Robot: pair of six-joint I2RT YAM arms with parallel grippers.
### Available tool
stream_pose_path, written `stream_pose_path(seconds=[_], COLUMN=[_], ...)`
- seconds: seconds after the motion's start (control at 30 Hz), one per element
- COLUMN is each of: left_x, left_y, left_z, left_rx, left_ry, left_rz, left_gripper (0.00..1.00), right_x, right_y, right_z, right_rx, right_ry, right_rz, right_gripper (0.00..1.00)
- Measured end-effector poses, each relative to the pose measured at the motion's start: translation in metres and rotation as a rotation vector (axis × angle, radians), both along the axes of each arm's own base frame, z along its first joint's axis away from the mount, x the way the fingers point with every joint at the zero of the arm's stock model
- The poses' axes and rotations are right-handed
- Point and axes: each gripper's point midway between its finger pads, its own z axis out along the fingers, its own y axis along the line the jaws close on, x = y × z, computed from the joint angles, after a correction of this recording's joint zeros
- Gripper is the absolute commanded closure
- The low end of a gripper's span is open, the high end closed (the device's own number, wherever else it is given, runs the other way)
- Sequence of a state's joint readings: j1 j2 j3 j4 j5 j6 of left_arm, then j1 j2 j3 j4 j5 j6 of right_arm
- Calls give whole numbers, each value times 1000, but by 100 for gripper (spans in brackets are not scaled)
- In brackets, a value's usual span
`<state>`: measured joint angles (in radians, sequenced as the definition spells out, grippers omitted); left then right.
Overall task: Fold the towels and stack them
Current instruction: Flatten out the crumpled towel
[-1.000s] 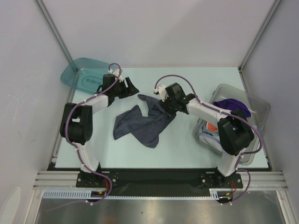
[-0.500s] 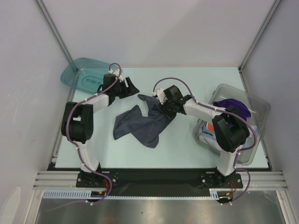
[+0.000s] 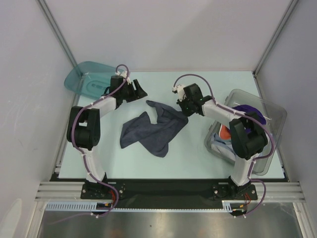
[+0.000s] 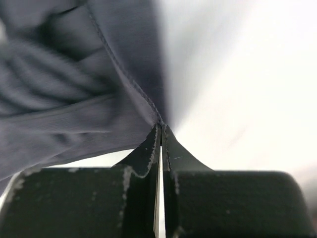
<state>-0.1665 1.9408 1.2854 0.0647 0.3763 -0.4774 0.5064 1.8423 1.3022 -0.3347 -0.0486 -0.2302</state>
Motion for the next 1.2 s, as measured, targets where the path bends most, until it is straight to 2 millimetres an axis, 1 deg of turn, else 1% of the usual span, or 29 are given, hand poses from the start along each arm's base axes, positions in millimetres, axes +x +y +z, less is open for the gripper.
stream_pose_path(seconds=[0.07, 0.13, 0.23, 0.37, 0.53, 0.7, 0.8, 0.87, 1.07, 1.17, 1.2], left_x=[3, 6, 11, 19, 26, 47, 65, 70, 70, 67, 66], left_y=[1, 2, 2, -2, -13, -25, -37, -44, -61, -71, -75], left_z=[0, -1, -4, -11, -17, -21, -23, -28, -45, -52, -54], left_rx=[11, 18, 39, 71, 84, 112, 124, 129, 146, 151, 152], left_ry=[-2, 0, 1, 4, -1, -28, -40, -38, -4, 10, 14], left_rz=[5, 9, 9, -13, -52, -93, -116, -128, -167, -186, -192], left_gripper=[29, 29, 29, 29, 30, 30, 30, 31, 33, 37, 40], right_x=[15, 36, 58, 61, 67, 70, 70, 70, 71, 71, 71], right_y=[-16, -29, -45, -62, -80, -94, -98, -99, -98, -97, -97], right_z=[8, 17, 18, 4, -13, -19, -19, -19, -19, -18, -18], right_rx=[15, 31, 34, 28, 25, 30, 28, 31, 33, 38, 41], right_ry=[-6, -19, -33, 4, 46, 63, 66, 66, 66, 67, 67], right_rz=[-74, -146, -244, -329, -423, -477, -499, -506, -506, -502, -500], right_gripper=[100, 100, 100, 100, 100, 100, 100, 100, 100, 100, 100])
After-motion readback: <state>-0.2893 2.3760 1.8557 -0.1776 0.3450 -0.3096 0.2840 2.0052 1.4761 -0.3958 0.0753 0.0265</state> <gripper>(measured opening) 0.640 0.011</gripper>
